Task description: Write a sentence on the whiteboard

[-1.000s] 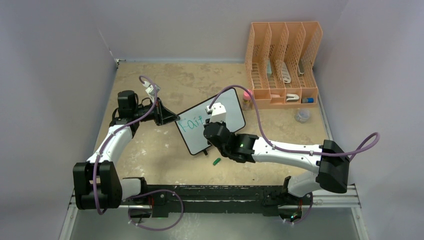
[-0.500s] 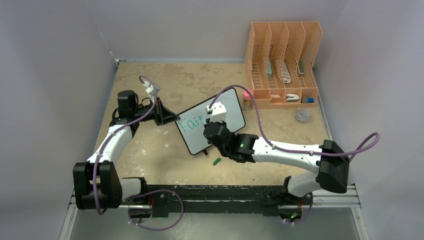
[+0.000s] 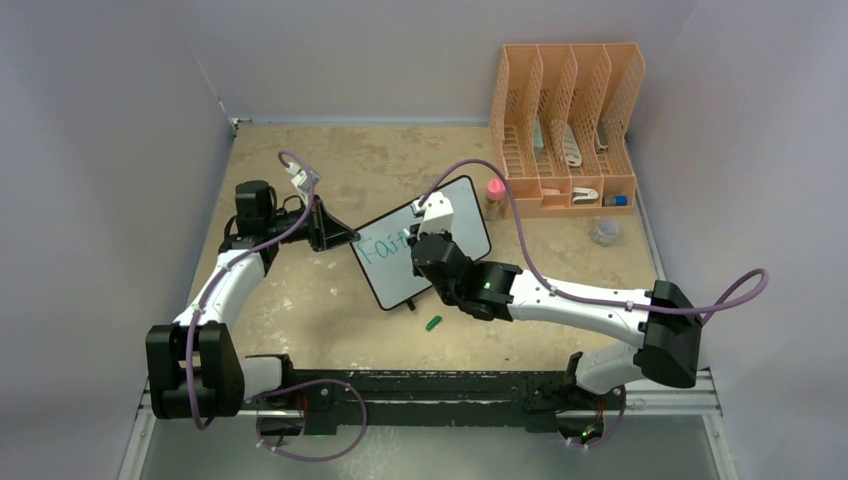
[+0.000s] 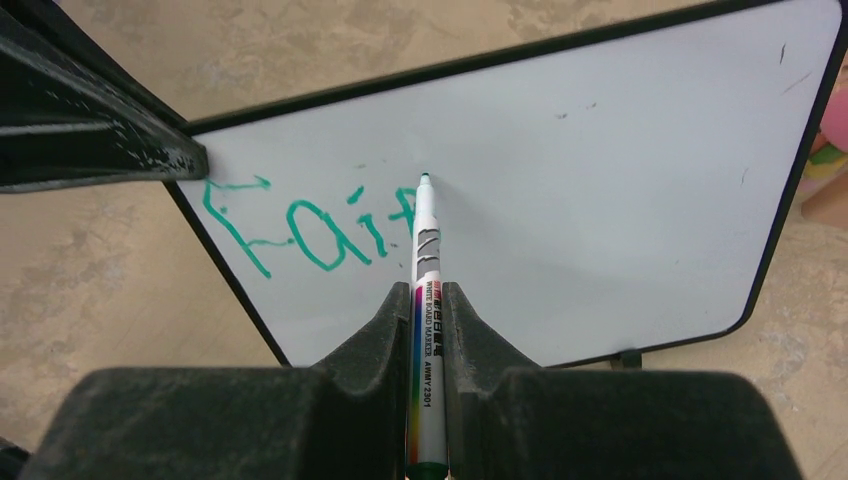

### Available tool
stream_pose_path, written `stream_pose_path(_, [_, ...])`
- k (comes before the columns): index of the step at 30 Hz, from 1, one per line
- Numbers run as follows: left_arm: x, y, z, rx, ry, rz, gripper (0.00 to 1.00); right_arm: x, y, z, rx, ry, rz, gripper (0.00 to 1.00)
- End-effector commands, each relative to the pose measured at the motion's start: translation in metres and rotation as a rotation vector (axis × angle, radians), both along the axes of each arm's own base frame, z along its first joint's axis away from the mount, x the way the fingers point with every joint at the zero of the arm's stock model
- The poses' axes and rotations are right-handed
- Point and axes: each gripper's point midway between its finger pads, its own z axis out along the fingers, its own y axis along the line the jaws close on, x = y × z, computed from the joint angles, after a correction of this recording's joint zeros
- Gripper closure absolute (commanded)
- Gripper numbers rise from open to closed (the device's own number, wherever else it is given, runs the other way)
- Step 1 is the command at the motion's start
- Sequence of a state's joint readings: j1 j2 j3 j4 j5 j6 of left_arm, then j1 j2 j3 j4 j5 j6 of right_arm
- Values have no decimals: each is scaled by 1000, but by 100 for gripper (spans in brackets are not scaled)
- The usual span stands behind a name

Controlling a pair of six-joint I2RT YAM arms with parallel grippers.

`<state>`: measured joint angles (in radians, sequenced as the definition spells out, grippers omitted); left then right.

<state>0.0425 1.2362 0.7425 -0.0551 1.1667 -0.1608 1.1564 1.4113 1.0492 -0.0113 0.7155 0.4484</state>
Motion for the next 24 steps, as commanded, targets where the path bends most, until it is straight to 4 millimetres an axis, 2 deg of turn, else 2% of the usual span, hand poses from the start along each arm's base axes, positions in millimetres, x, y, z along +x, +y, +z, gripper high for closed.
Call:
stream_pose_path(1, [0,-3,2,12,-19,-20,100,14,6,50,94,-95,-21,100])
stream_pose_path(9, [0,-3,2,12,-19,-19,100,23,10,52,89,-105,-21,100])
stream_pose_path(24, [0,-3,1,13,-19,-20,100,13,6,19,43,-20,-3,100])
